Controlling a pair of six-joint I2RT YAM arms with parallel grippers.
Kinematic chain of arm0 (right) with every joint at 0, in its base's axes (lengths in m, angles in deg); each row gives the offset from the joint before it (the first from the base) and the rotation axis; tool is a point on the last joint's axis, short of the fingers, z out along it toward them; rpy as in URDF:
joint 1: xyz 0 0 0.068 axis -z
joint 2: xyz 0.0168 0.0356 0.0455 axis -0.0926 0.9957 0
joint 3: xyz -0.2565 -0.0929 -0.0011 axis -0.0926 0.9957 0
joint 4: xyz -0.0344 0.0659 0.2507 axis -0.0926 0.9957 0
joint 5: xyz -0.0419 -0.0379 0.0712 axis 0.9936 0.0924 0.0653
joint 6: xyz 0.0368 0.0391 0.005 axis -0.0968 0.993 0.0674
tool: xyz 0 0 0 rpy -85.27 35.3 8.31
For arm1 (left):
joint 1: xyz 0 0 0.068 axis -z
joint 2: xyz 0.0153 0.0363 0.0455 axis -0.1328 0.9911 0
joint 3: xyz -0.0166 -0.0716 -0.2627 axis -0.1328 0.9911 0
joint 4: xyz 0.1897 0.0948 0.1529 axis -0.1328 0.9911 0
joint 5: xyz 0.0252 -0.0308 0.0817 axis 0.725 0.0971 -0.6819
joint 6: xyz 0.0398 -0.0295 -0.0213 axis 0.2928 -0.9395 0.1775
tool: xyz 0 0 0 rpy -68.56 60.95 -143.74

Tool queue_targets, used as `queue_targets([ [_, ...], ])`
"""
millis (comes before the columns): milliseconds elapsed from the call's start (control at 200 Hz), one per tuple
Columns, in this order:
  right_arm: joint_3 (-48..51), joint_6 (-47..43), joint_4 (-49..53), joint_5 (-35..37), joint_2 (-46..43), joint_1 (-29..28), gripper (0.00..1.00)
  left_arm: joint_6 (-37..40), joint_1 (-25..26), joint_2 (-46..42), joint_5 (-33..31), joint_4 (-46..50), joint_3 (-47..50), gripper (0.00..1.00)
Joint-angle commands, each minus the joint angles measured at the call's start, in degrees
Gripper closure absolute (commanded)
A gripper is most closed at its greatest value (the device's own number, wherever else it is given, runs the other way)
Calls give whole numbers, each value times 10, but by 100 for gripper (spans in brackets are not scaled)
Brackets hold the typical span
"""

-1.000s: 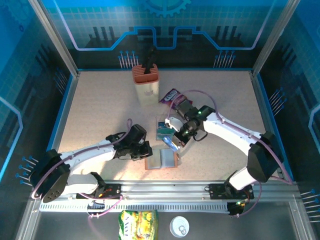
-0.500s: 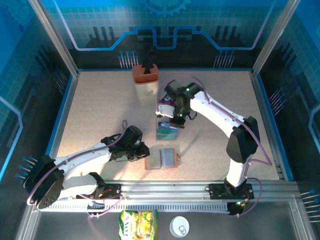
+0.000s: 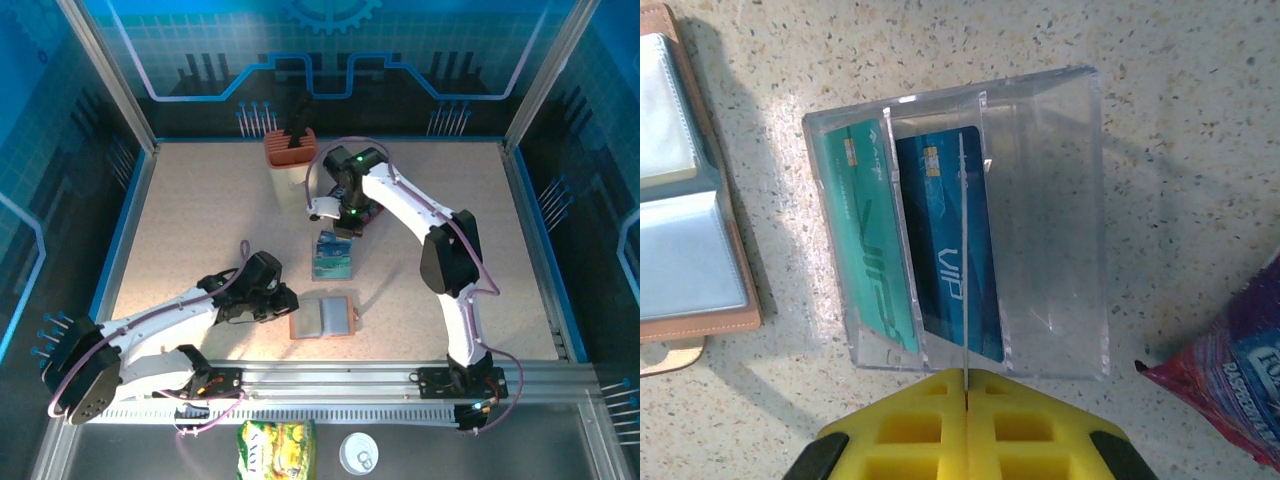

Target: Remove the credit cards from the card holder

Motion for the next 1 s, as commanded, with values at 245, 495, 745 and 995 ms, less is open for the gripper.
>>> queue_targets([
  [245, 39, -17, -26, -14, 27, 5, 90, -5, -7, -12, -10, 18, 11, 79],
  [495, 48, 3, -34, -11, -5, 4, 82, 2, -9, -7, -9, 19, 14, 77],
  [745, 116, 71, -100, -44, -85, -5, 81, 15, -12, -12, -20, 23, 9, 78],
  [995, 224, 194, -219, -97, -176, -57, 79, 13, -12, -47, -42, 7, 24, 78],
])
